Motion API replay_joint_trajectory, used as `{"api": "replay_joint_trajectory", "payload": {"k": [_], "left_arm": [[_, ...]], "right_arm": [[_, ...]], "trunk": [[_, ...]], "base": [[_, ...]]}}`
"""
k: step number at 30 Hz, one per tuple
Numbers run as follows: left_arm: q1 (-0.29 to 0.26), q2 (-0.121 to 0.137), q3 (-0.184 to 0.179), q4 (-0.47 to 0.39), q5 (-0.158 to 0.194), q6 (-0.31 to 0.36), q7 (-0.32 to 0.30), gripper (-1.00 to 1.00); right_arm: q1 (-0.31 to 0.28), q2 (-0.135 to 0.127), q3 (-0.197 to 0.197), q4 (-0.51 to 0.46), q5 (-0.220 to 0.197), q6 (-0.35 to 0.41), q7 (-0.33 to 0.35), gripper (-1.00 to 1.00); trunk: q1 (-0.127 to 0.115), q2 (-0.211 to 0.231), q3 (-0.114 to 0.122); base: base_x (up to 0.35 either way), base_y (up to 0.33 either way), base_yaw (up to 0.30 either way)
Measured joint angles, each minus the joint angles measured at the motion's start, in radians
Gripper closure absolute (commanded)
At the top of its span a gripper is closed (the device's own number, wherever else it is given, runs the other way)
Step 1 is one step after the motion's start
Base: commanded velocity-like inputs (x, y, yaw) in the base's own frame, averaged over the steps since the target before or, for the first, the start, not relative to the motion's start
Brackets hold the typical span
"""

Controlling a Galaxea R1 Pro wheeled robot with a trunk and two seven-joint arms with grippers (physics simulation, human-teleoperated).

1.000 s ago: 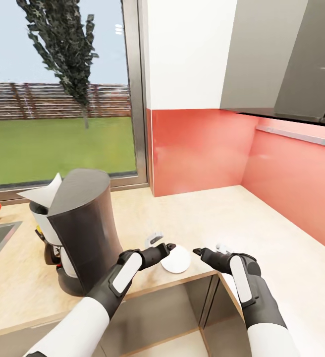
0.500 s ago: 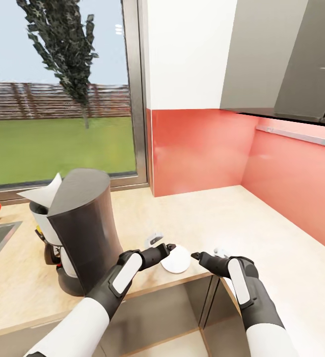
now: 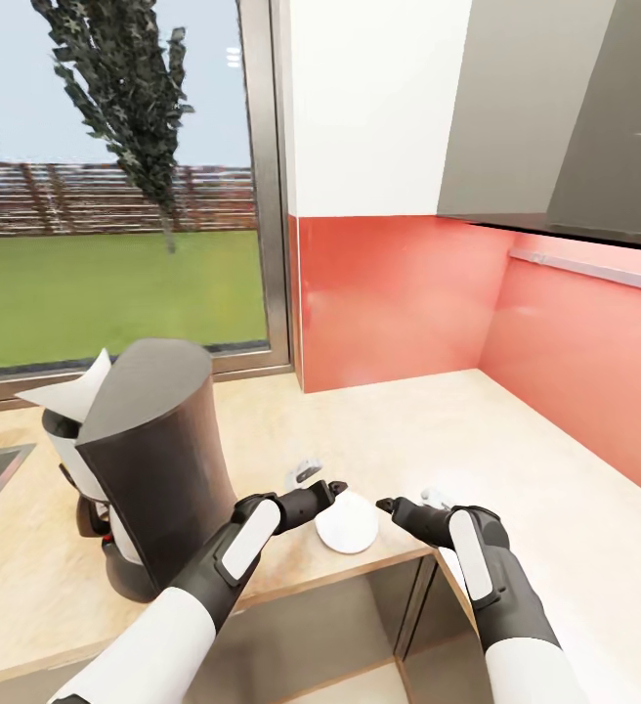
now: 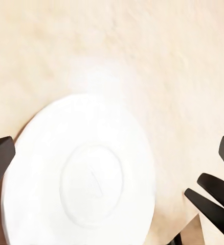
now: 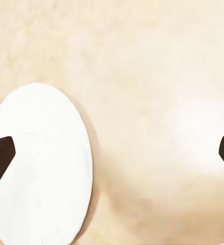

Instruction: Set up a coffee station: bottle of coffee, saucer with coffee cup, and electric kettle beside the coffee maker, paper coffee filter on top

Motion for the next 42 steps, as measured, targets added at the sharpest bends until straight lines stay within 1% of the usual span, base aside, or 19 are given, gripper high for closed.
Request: {"api": "replay_joint_trajectory", "payload": {"k": [6,9,15,17,21,24,29,42], "left_arm": [[0.001,0.0,0.0,0.0,-0.001,0.0,0.0,-1.0],[0.017,0.0,-0.001,0.0,0.001,0.0,0.0,-1.0],[0.023,0.0,-0.001,0.0,0.002,0.0,0.0,-1.0],[0.023,0.0,-0.001,0.0,0.002,0.0,-0.001,-1.0],[0.023,0.0,-0.001,0.0,0.002,0.0,0.0,-1.0],[0.023,0.0,-0.001,0.0,0.002,0.0,-0.001,-1.0],[0.023,0.0,-0.002,0.0,0.002,0.0,-0.001,-1.0],[0.023,0.0,-0.003,0.0,0.002,0.0,-0.008,-1.0]], "right_arm": [[0.0,0.0,0.0,0.002,0.0,0.0,0.0,-1.0],[0.0,0.001,0.001,0.011,0.003,0.0,0.001,-1.0],[0.0,0.002,0.002,0.011,0.002,0.0,0.003,-1.0],[0.0,0.001,0.002,0.016,0.004,-0.001,0.029,-1.0],[0.0,0.0,0.002,0.049,-0.009,-0.004,0.127,-1.0],[0.0,-0.001,0.001,0.058,-0.009,-0.005,0.154,-1.0],[0.0,-0.002,0.001,0.061,-0.009,-0.006,0.165,-1.0],[0.0,-0.003,0.001,0.082,-0.014,-0.005,0.167,-1.0]], "trunk": [[0.0,0.0,0.0],[0.0,-0.001,0.0],[0.0,-0.001,0.0],[0.0,0.0,0.0],[0.0,0.0,0.0],[0.0,0.0,0.0],[0.0,0.0,0.0],[0.0,0.0,0.0]], "base": [[0.046,0.0,0.0],[0.046,0.0,0.0],[0.005,0.0,0.0],[0.0,0.0,0.0],[0.0,0.0,0.0],[0.0,0.0,0.0],[0.0,0.0,0.0],[0.0,0.0,0.0]]}}
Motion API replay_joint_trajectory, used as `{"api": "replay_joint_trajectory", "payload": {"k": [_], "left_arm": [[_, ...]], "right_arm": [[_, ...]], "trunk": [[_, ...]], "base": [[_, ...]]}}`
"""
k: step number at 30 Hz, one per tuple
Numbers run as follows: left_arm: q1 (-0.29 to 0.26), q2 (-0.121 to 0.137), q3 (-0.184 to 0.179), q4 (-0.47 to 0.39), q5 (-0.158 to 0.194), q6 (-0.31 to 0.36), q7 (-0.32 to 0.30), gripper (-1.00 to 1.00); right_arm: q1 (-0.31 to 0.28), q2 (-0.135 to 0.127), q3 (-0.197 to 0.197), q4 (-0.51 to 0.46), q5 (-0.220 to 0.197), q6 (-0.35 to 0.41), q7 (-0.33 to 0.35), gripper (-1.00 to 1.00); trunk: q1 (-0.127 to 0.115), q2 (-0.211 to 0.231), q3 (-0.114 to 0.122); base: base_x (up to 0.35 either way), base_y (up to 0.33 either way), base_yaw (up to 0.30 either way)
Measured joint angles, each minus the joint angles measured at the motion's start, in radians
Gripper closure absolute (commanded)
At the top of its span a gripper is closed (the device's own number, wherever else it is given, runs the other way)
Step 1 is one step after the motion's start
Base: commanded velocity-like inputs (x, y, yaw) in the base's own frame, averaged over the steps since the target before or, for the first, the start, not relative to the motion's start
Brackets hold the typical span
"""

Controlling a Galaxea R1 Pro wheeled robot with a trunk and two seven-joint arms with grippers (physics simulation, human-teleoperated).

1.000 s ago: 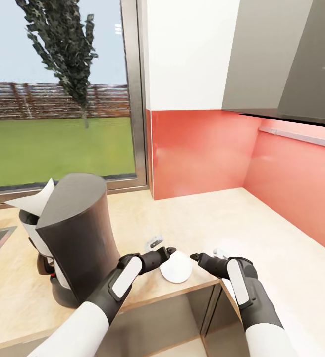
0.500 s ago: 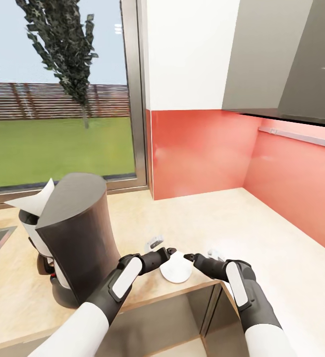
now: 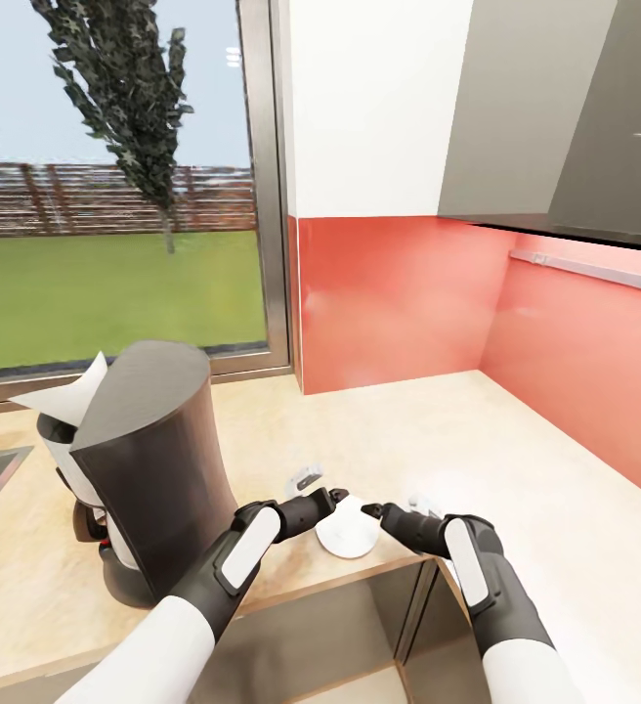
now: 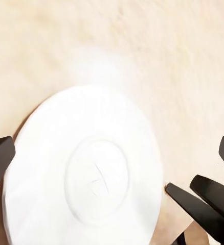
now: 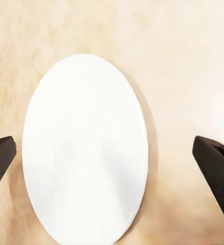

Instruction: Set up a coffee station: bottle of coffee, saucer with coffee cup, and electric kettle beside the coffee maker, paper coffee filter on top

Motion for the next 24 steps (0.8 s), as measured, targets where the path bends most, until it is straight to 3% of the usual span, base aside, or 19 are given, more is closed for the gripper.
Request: {"api": "replay_joint_trajectory", "payload": {"k": [11,24], "left_arm": [[0.012,0.0,-0.002,0.0,0.044,0.0,-0.004,-1.0],[0.025,0.0,-0.002,-0.005,0.05,-0.001,-0.007,-1.0]], "right_arm": [[0.0,0.0,0.0,0.079,-0.022,0.002,0.0,-1.0],[0.0,0.0,0.0,0.081,-0.023,0.0,-0.001,-1.0]], "trunk": [[0.0,0.0,0.0],[0.0,-0.001,0.0]], "base": [[0.0,0.0,0.0],[0.0,0.0,0.0]]}}
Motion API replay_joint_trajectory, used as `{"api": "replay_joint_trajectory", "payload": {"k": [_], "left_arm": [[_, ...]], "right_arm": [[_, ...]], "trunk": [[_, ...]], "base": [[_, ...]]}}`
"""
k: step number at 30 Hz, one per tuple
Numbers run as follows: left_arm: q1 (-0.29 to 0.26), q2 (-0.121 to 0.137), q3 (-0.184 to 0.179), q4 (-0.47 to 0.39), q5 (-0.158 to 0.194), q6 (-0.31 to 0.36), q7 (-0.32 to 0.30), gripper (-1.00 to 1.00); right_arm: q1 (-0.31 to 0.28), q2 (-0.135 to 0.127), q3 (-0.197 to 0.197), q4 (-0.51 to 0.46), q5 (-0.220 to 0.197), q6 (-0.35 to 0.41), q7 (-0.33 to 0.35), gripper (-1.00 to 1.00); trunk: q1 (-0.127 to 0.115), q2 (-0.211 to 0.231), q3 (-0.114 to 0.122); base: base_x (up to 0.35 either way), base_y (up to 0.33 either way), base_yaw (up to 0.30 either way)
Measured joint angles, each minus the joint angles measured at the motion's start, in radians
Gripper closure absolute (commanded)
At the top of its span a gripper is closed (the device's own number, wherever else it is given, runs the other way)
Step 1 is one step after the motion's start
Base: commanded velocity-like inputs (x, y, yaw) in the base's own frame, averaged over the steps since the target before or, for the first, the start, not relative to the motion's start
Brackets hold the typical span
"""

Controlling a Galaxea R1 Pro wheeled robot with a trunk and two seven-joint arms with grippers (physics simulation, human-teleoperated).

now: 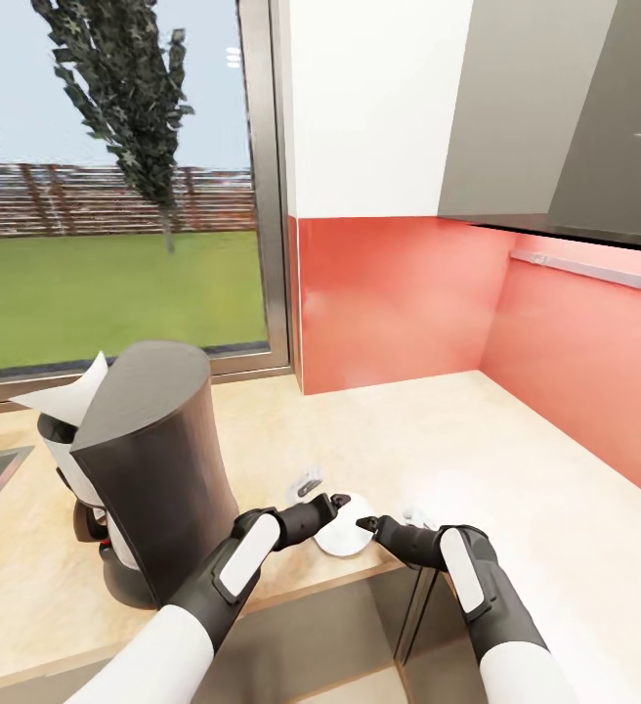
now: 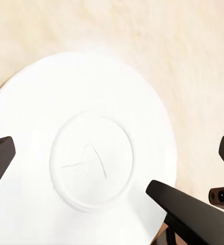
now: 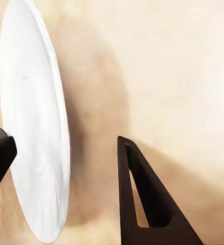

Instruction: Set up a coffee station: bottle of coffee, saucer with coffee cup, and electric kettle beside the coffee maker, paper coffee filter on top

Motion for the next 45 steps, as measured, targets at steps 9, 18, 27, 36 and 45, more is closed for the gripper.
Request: {"api": "replay_joint_trajectory", "payload": {"k": [9,18,27,36,45], "left_arm": [[0.001,0.0,-0.001,0.0,0.001,0.0,-0.001,-1.0],[0.001,0.0,-0.002,0.001,0.002,0.0,-0.002,-1.0],[0.001,0.0,-0.002,0.001,0.002,0.0,-0.002,-1.0],[0.001,0.0,-0.002,0.001,0.002,0.0,-0.002,-1.0],[0.001,0.0,-0.002,0.001,0.002,0.0,-0.002,-1.0]], "right_arm": [[0.0,0.0,0.0,0.001,-0.001,0.0,0.0,-1.0],[0.0,0.0,0.0,0.0,-0.001,0.002,0.001,-1.0],[0.0,0.004,0.002,0.002,0.002,-0.002,0.002,-1.0],[0.0,0.007,0.027,0.004,0.006,-0.002,0.004,-1.0],[0.0,0.006,0.116,0.006,0.003,0.0,0.003,1.0]], "trunk": [[0.0,0.0,0.0],[0.0,0.0,0.0],[0.0,0.0,0.0],[0.0,0.0,0.0],[0.0,0.0,0.0]], "base": [[0.0,0.0,0.0],[0.0,0.0,0.0],[0.0,0.0,0.0],[0.0,0.0,0.0],[0.0,0.0,0.0]]}}
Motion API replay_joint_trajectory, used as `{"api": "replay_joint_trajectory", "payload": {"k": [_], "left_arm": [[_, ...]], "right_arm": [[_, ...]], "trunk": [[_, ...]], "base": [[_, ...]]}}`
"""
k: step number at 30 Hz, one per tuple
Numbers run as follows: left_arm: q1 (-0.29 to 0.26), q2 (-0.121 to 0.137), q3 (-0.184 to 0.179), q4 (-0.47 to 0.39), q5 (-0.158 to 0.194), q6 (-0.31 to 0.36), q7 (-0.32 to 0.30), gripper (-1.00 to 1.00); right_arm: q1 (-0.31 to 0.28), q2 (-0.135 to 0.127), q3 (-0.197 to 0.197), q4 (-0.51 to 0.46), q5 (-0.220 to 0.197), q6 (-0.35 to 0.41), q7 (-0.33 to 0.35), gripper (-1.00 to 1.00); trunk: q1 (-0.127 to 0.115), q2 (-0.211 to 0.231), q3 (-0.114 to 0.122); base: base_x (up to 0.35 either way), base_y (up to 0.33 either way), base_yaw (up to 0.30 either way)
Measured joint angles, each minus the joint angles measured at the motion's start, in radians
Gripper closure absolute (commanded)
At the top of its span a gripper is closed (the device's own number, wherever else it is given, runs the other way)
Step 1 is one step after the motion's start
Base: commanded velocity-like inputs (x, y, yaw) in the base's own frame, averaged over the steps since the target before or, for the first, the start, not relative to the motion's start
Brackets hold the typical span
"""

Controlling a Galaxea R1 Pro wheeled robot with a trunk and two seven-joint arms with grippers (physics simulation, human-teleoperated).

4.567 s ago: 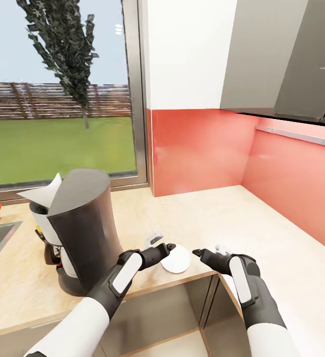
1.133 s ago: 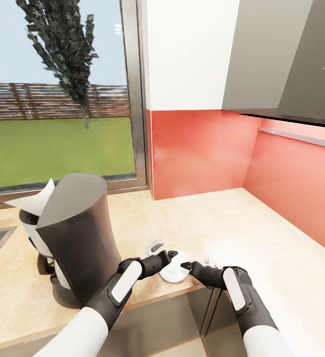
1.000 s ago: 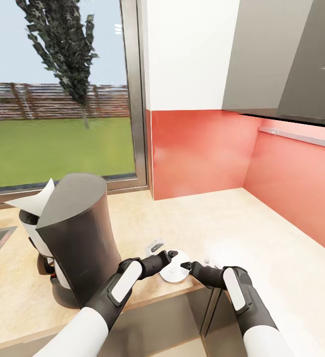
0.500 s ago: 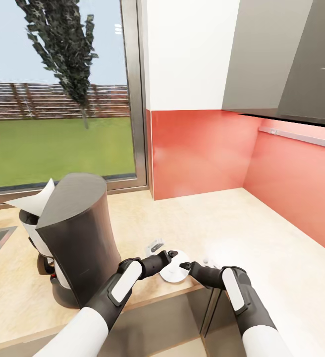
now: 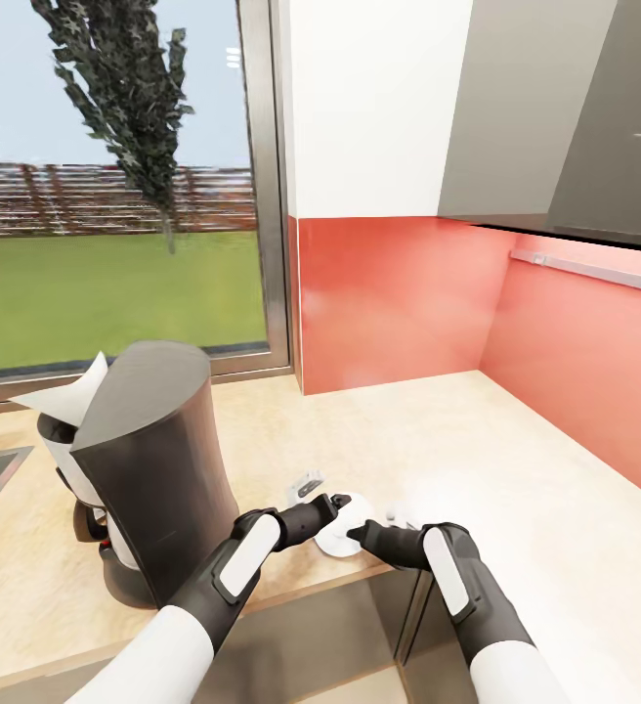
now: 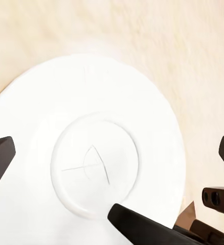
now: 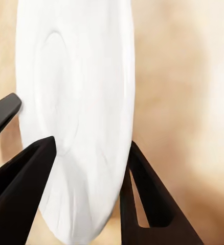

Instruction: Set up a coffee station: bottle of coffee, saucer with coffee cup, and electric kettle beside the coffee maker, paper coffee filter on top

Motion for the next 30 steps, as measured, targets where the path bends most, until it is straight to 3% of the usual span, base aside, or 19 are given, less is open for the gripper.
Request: {"api": "replay_joint_trajectory", "payload": {"k": [30], "left_arm": [[-0.003,0.0,0.001,-0.015,-0.003,-0.001,0.004,-1.0]], "right_arm": [[0.0,-0.005,-0.002,0.004,-0.016,0.001,0.003,1.0]], "trunk": [[0.0,0.0,0.0]], "base": [[0.0,0.0,0.0]]}}
